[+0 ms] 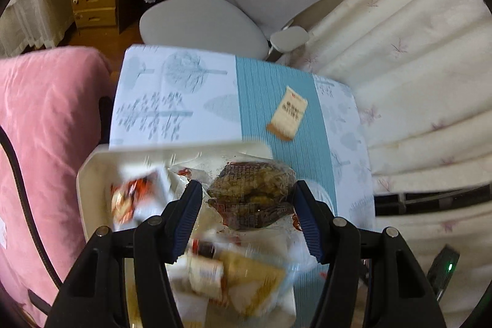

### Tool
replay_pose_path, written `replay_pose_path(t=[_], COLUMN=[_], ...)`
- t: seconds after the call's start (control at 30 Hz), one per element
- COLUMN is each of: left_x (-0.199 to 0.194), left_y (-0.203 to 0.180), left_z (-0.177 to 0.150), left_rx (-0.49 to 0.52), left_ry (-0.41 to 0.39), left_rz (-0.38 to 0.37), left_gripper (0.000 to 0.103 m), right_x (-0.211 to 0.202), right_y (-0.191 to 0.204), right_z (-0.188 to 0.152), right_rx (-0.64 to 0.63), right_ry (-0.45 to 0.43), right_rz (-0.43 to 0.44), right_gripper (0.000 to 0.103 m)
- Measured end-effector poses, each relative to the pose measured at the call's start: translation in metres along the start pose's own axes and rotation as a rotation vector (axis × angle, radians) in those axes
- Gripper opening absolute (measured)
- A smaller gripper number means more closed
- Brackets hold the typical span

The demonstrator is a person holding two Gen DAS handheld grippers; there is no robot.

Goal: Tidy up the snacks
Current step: 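Carry both nut bags into the tray and open both tools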

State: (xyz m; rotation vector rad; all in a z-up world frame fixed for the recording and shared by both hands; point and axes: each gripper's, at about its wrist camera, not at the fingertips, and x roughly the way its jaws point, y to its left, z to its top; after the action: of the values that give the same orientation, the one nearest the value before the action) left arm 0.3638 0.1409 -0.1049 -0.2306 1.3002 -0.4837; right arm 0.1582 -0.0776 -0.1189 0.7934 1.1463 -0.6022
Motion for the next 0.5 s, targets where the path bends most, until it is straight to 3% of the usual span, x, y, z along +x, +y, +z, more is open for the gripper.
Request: replay_pose_path(t=[0.3,0.5], left_x=[-0.023,-0.036], left_y=[0.037,0.048], left_z=[-0.084,-0.133], left_rx=[-0.016,-0.001], left_ry=[0.065,0.089], left_rz=[0.023,0.015], left_gripper=[0.059,0.06], right_x=[-0.04,-0.058], right_y=[0.031,0.042], right_z=[-0.047,-0.078], right_rx=[-0.153,-0.204], right_ry=[-0.125,-0.151], right_rz=[0.019,0.078], right_gripper=[0.048,0.048])
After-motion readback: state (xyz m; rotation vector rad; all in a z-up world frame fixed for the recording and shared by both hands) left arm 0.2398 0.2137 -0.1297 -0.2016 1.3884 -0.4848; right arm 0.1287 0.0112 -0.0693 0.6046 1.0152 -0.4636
